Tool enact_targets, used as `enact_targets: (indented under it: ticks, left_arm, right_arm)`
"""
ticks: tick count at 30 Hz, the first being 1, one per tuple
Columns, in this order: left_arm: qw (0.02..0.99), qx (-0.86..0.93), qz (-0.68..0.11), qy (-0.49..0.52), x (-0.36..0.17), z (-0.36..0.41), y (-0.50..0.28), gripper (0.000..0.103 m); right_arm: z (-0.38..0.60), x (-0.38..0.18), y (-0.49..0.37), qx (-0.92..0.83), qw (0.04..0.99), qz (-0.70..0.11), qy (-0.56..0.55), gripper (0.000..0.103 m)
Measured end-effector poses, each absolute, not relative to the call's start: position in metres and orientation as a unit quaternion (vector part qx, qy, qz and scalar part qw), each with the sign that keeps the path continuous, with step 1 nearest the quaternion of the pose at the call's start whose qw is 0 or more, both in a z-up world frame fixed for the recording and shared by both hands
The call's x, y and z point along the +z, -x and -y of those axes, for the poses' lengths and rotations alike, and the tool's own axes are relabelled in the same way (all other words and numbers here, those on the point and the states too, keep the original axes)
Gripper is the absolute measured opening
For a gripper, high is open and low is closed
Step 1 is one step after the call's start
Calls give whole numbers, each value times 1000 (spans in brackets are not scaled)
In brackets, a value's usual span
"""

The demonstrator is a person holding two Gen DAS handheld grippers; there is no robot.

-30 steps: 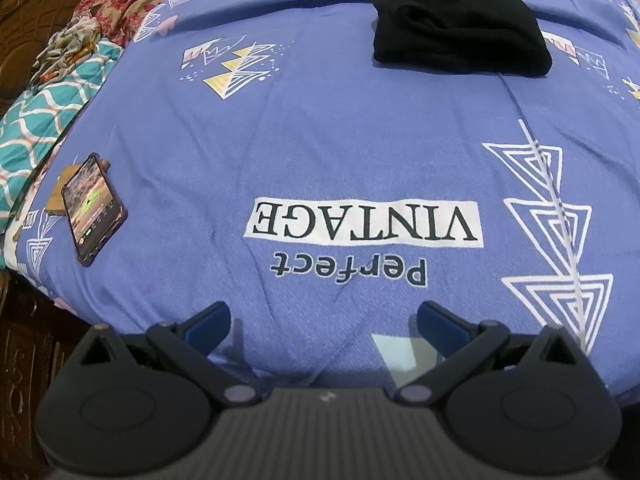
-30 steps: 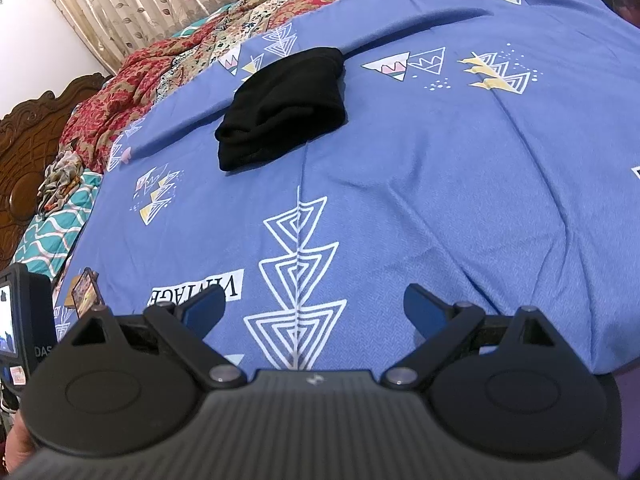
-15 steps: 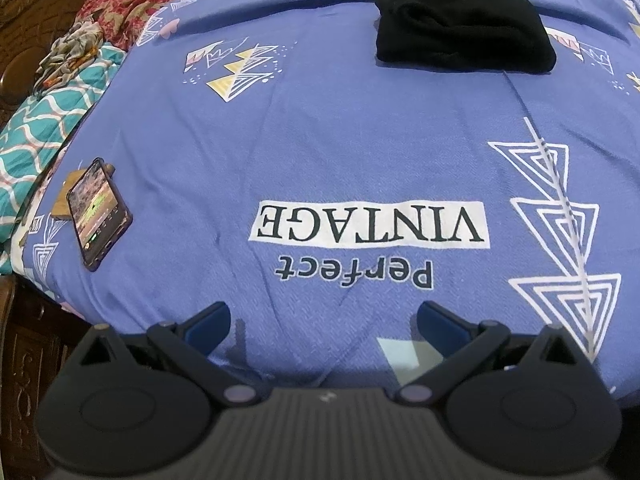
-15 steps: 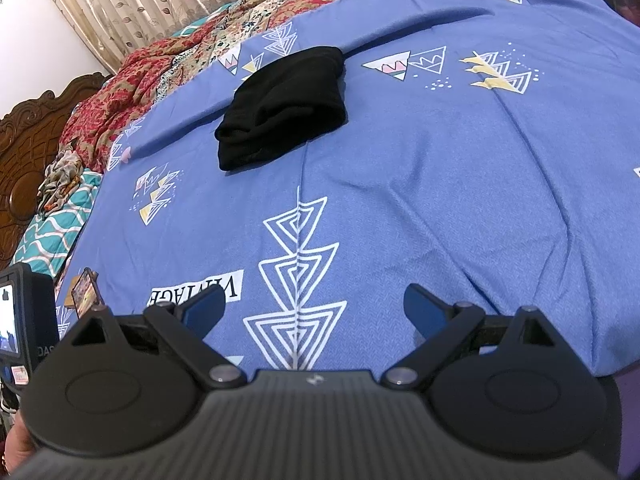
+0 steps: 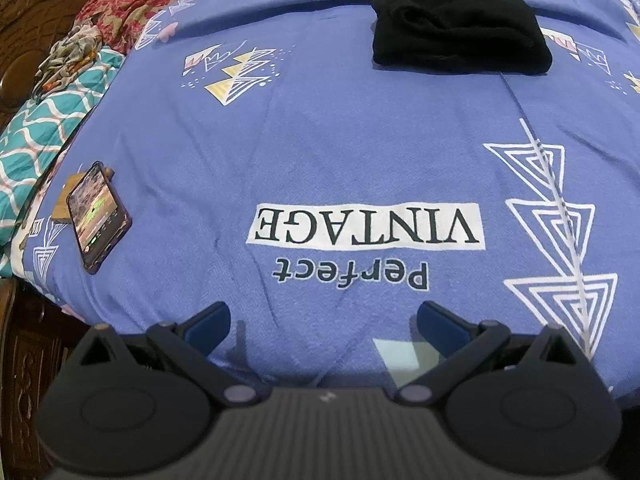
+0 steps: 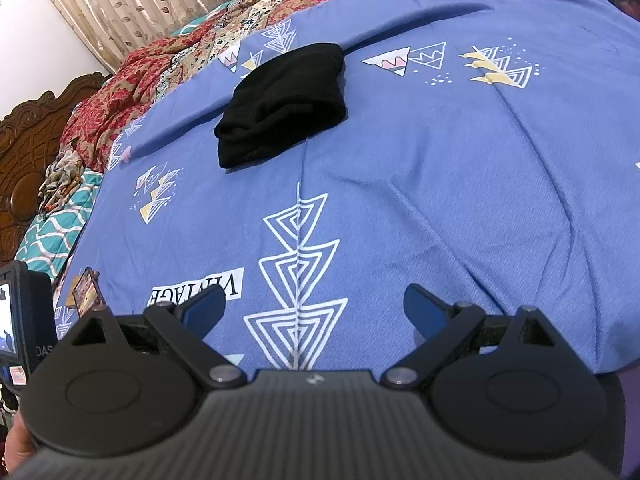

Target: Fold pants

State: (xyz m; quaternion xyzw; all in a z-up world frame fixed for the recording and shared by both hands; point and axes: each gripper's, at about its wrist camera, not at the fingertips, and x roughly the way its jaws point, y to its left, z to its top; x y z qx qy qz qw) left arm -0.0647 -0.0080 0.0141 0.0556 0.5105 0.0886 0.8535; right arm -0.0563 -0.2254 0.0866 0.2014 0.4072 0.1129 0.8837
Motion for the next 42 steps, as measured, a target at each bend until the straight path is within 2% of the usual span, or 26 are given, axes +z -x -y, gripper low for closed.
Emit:
enact_targets:
  ticks: [42]
  left_arm:
    - [851, 86, -516, -49, 16, 12, 67, 103]
  right_arm:
    - [225, 83, 58, 115, 882, -411, -201, 97]
